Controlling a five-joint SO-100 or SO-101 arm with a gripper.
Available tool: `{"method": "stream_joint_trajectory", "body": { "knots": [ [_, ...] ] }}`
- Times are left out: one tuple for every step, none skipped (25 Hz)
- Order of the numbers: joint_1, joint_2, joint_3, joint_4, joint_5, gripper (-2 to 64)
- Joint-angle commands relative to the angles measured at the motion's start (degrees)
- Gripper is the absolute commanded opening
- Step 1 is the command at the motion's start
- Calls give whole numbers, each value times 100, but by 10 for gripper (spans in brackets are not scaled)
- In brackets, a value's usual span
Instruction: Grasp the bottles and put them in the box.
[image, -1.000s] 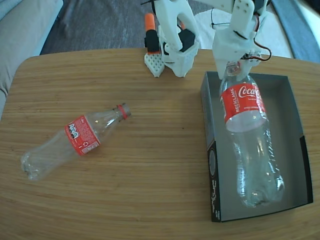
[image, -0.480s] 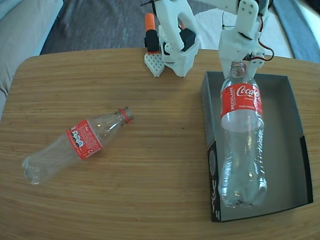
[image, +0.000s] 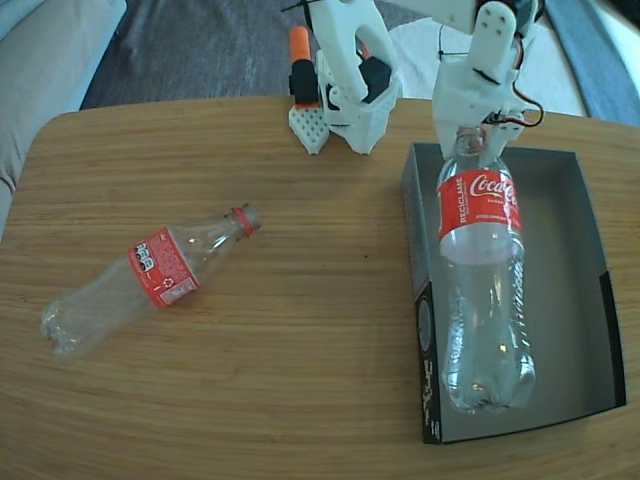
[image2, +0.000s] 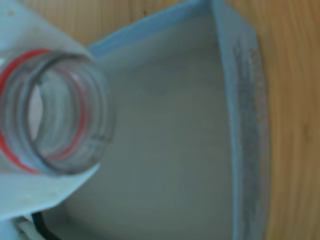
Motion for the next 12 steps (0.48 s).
{"method": "stream_joint_trajectory", "body": {
  "knots": [
    [-53, 167, 79, -18, -53, 77],
    [-53, 158, 123, -18, -35, 77],
    [-53, 123, 141, -18, 0, 77],
    [-88, 88, 141, -9, 18, 77],
    [-105, 79, 149, 18, 26, 77],
    [-123, 79, 176, 18, 26, 77],
    [-132, 79, 202, 0, 26, 77],
    [-132, 70, 237, -9, 26, 77],
    [-132, 70, 281, -18, 26, 77],
    [-132, 70, 325, -18, 18, 77],
    [-132, 70, 352, -18, 9, 77],
    [-132, 70, 387, -26, -9, 77]
  ]
}}
